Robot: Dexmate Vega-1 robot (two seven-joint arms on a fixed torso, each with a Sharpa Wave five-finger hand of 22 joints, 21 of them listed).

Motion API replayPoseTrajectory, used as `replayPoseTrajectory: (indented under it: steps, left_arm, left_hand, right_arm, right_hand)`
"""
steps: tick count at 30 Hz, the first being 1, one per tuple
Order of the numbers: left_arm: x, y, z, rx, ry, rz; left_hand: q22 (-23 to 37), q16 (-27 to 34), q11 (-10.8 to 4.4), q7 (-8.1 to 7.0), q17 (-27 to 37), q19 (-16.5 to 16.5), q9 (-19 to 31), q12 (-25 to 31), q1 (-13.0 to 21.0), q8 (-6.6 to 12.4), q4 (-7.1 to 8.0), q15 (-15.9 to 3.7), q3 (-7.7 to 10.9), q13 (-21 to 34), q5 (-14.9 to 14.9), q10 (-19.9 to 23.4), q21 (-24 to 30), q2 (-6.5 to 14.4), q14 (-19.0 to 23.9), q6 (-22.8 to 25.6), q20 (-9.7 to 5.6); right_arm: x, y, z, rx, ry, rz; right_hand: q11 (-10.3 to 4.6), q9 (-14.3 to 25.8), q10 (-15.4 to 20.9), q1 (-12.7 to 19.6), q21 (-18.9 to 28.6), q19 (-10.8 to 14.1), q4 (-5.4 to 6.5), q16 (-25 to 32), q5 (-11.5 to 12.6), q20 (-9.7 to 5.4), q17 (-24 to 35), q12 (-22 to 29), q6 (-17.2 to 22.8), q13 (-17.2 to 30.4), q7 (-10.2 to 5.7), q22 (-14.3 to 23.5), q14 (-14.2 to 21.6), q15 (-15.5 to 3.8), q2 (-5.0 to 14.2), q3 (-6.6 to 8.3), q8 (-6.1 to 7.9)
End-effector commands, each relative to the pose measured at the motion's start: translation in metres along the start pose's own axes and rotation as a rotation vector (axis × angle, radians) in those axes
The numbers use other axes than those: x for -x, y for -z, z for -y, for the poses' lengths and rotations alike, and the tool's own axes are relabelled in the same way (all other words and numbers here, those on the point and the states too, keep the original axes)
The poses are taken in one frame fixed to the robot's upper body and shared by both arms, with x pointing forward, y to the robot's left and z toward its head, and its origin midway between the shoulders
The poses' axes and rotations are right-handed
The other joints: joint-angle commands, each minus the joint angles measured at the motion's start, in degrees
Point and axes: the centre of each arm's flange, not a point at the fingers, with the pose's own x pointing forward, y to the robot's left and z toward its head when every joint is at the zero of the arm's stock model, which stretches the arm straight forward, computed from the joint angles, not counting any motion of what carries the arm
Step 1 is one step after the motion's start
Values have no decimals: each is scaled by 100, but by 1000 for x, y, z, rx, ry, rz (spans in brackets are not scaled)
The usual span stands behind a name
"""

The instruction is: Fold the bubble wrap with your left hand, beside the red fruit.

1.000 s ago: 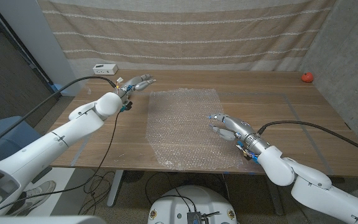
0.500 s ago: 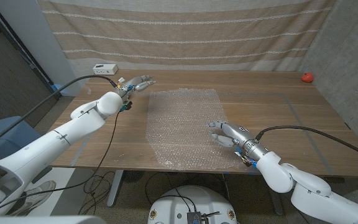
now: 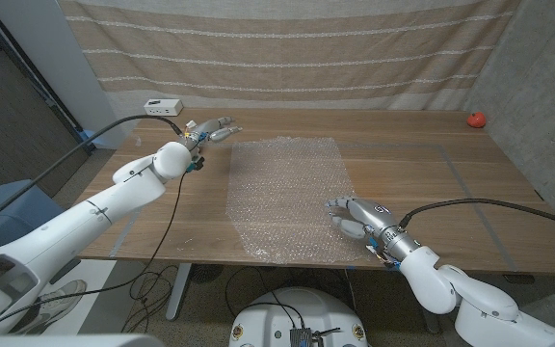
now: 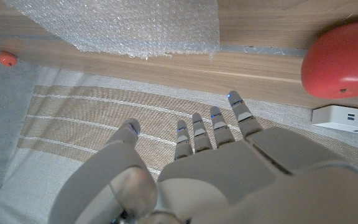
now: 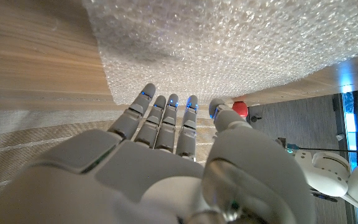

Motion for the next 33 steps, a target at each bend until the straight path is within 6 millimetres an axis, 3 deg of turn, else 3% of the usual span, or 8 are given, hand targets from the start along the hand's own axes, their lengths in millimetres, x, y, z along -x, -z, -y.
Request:
replayPoseTrajectory:
  steps: [1,8,13,20,28,33]
  left_arm:
    - [-4,4,2,-52,-4,-39]
    - [-12,7,6,-104,10,-78]
    - [-22,5,11,-153,57,-86]
    - [-35,-1,16,-172,50,-70]
    - [-49,-10,26,-180,88,-66]
    - [-59,-12,30,-162,86,-97]
  left_hand:
    - [31,-30,-90,-55,6,35,7,-55,131,-8,-115,-36,-28,16,33,-20,-16,-68,51,30,-7]
    - [35,-58,-172,-179,13,88,8,-101,177,-72,-214,-99,-113,21,21,-92,-26,-224,49,-151,-70]
    - [36,-138,-231,-299,21,38,17,-220,335,-113,-385,-233,-202,39,31,-495,-109,-367,-212,-564,-334]
    - [31,-118,-193,-475,22,131,17,-160,398,-56,-466,-317,-266,48,43,-406,-105,-484,-213,-514,-427]
    - [20,-133,-179,-518,27,122,18,-177,553,-37,-607,-293,-331,59,62,-529,-158,-654,-327,-551,-358]
    - [15,11,-140,-459,34,404,25,6,857,65,-716,-306,-334,84,52,-89,-131,-687,60,-289,-214]
  right_arm:
    - [12,0,-18,41,-64,-36]
    - [14,0,-20,57,-74,-46]
    - [16,1,-21,74,-91,-60]
    - [17,5,-23,79,-113,-76]
    - [16,10,-28,78,-135,-87]
    - [16,12,-29,72,-136,-92]
  right_hand:
    - [-10,29,89,70,25,35,-24,51,16,27,24,48,105,14,11,11,64,-163,36,17,33]
    - [1,32,112,83,28,55,-11,64,15,18,45,45,160,17,21,13,74,-176,56,10,32]
    - [-18,32,120,95,27,60,-12,68,16,21,52,43,167,18,25,14,78,-175,58,9,25]
    - [-21,34,150,187,22,66,-66,70,37,19,55,40,284,20,51,14,93,-187,67,47,42]
    - [12,37,221,152,19,73,19,102,35,19,98,53,418,24,89,18,120,-182,96,23,60]
    - [2,38,248,147,18,79,43,110,36,21,115,55,490,25,97,18,119,-172,95,15,70]
